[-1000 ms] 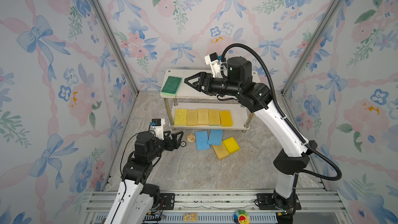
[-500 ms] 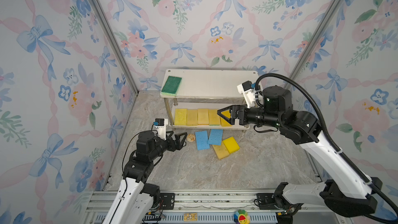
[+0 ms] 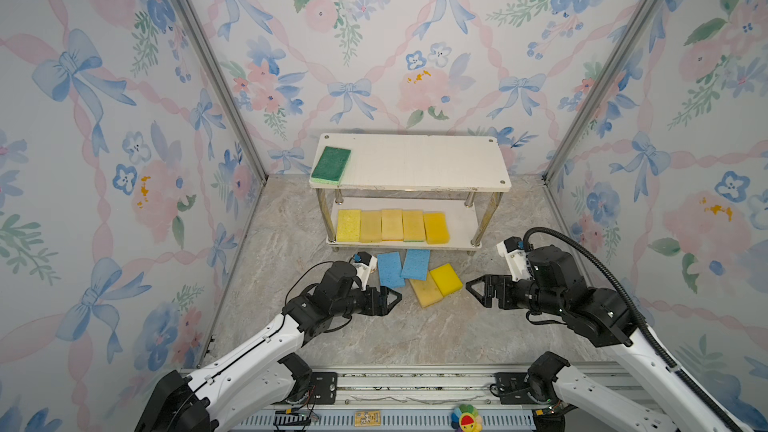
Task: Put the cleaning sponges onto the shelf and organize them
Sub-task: 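Withdraw the right gripper from the shelf while the left gripper lowers toward the sponges, then grasp the pale yellow sponge under the blue sponge with the left gripper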
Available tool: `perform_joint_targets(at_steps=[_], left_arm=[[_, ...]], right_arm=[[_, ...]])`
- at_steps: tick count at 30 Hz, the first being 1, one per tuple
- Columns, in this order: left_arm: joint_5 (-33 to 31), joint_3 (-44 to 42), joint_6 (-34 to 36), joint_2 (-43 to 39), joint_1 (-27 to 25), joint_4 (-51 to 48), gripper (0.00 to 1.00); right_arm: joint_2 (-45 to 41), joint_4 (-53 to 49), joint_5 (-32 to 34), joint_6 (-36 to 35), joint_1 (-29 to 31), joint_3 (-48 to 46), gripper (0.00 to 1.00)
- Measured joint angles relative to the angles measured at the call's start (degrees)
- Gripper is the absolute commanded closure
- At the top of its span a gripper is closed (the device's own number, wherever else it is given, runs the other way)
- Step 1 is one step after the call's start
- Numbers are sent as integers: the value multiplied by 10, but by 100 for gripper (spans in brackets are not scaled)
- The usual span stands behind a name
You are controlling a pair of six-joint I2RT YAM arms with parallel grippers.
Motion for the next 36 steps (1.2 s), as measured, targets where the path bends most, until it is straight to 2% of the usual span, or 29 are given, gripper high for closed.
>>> perform_joint_targets(at_steps=[6,9,14,25,34,36], left_arm=[[-36,-56,-117,100,-58,161,24],[-54,-55,-144,160,-83,200,26],[-67,-19,-159,243,-108,236,32],[-79,47,-163,355,-109,267,48],[-79,77,-166,401,-109,267,55],[-79,82,-166,406,-109,267,60]], right_arm=[[-16,0,-4,-1,-7,-32,3],[-24,0,-6,-5,-11,-33,3],[-37,-1,-6,-10,-17,-42,3],[-56,-19,-5,-17,-31,-43,3],[-66,-34,-2,-22,-38,-43,3],[-67,-34,-2,-22,-37,-43,3]])
